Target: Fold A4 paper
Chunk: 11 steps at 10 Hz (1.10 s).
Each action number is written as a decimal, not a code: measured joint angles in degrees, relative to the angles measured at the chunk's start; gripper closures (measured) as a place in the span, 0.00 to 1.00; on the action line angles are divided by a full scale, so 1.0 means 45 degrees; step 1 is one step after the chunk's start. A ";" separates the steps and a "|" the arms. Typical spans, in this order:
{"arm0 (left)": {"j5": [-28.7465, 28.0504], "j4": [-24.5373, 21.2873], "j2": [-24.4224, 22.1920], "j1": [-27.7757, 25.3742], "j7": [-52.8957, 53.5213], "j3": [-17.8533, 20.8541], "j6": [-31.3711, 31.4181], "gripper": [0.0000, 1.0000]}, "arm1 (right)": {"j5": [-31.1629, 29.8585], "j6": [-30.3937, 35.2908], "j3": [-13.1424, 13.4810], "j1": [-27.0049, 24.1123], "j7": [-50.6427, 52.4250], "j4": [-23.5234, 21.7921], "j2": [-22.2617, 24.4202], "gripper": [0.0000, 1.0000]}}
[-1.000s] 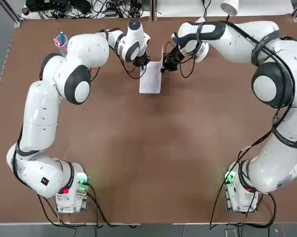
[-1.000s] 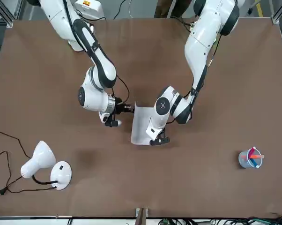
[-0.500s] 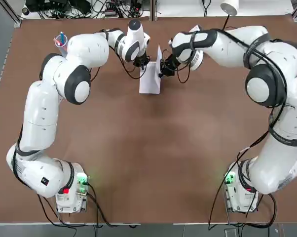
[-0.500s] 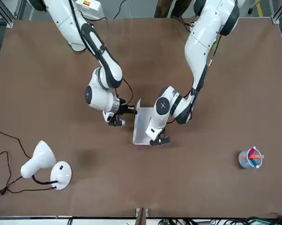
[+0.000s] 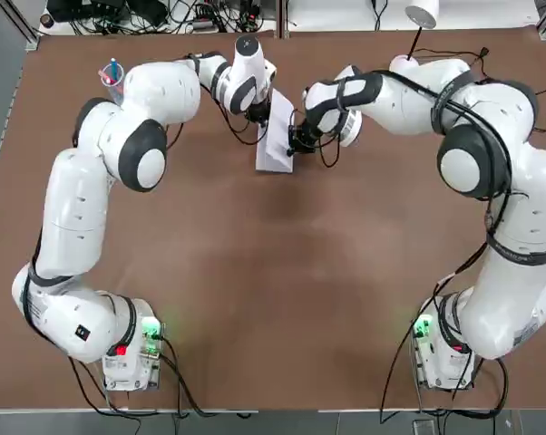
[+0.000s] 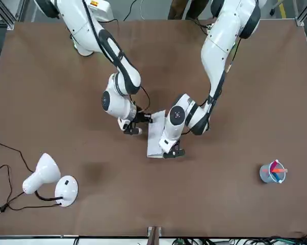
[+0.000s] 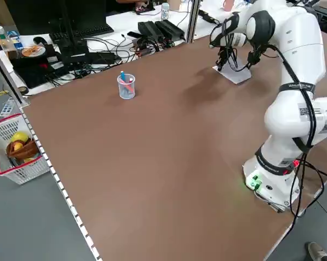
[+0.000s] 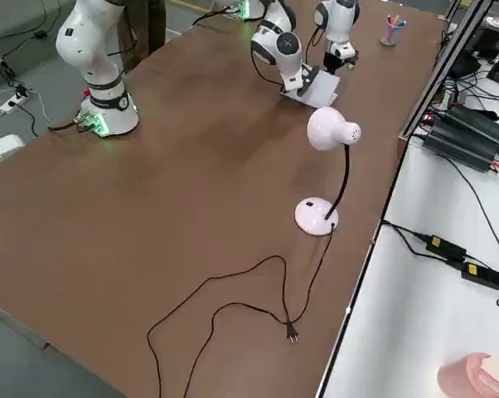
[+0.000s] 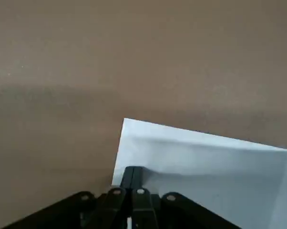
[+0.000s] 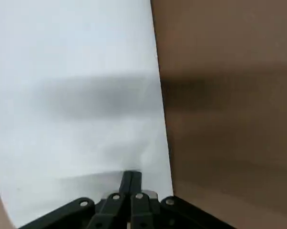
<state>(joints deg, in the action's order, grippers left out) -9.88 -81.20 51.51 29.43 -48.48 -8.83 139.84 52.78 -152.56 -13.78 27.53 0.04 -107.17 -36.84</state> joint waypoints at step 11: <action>-0.0745 0.1091 -0.0788 -0.1029 0.1372 0.0070 -0.2696 0.97 | 0.0000 -0.0648 0.0003 0.0426 0.0025 0.0006 -0.0583 0.99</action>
<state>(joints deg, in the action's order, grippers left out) -13.23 -76.29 47.97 24.80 -42.31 -8.52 127.71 52.78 -155.48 -13.76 29.45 0.15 -107.14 -39.46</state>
